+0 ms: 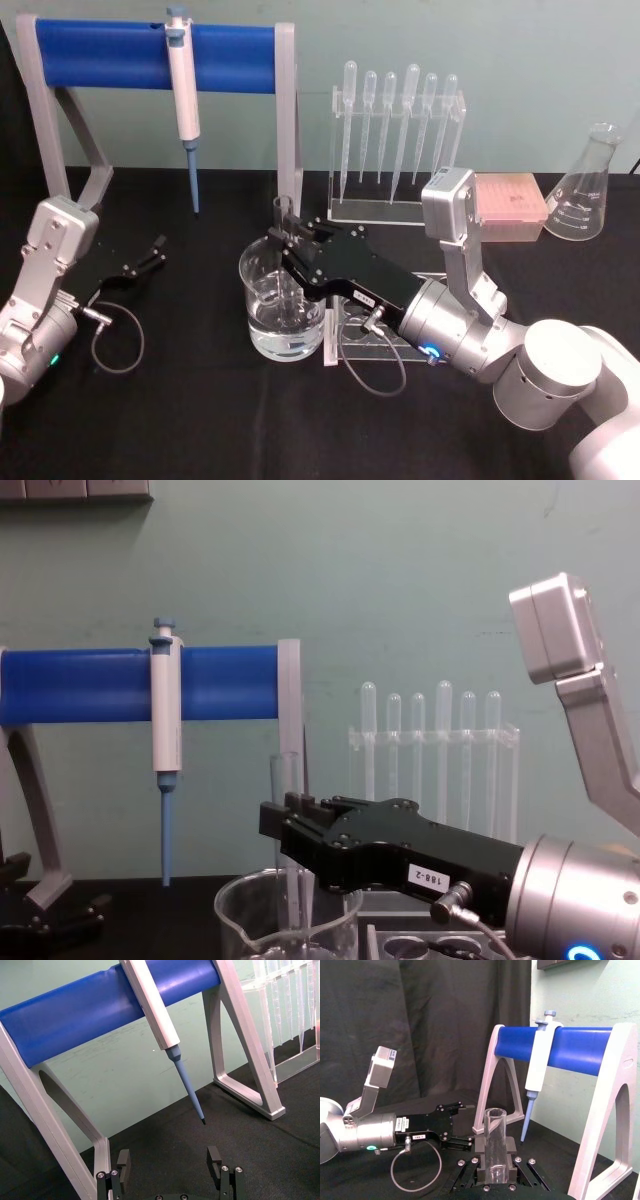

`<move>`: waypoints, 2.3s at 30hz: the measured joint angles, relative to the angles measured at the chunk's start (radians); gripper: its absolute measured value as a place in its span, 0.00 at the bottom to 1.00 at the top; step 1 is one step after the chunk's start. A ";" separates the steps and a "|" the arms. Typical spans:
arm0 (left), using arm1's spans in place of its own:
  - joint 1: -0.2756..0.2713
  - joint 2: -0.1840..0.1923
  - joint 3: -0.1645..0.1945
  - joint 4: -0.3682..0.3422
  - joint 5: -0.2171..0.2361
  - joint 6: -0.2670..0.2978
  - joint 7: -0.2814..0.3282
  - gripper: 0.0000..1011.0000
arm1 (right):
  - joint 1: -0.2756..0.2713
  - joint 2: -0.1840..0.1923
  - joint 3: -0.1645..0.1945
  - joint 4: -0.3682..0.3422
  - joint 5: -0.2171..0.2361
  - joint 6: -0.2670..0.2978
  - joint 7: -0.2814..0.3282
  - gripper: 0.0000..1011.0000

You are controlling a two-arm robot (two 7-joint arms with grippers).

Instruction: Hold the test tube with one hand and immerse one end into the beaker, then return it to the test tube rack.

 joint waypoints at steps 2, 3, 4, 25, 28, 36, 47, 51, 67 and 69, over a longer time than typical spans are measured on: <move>0.000 0.000 0.000 0.000 0.000 0.000 0.000 0.99 | 0.000 0.000 0.000 0.000 0.000 0.000 0.000 0.22; 0.000 0.000 0.000 0.000 0.000 0.000 0.000 0.99 | 0.000 0.000 0.000 0.000 0.000 0.000 0.000 0.22; 0.000 0.000 0.000 0.000 0.000 0.000 0.000 0.99 | 0.000 0.000 0.000 0.000 0.000 0.000 0.000 0.22; 0.000 0.000 0.000 0.000 0.000 0.000 0.000 0.99 | 0.000 0.000 0.000 0.000 0.000 0.000 0.000 0.22; 0.000 0.000 0.000 0.000 0.000 0.000 0.000 0.99 | 0.000 0.000 0.000 0.000 0.000 0.000 0.000 0.22; 0.000 0.000 0.000 0.000 0.000 0.000 0.000 0.99 | 0.000 0.000 0.000 0.000 0.000 0.000 0.000 0.22; 0.000 0.000 0.000 0.000 0.000 0.000 0.000 0.99 | 0.000 0.000 0.000 0.000 0.000 0.000 0.000 0.22; 0.000 0.000 0.000 0.000 0.000 0.000 0.000 0.99 | 0.000 0.000 0.000 0.000 0.000 0.000 0.000 0.22; 0.000 0.000 0.000 0.000 0.000 0.000 0.000 0.99 | 0.000 0.000 0.000 0.000 0.000 0.000 0.000 0.22; 0.000 0.000 0.000 0.000 0.000 0.000 0.000 0.99 | 0.000 0.000 0.000 0.000 0.000 0.000 0.000 0.22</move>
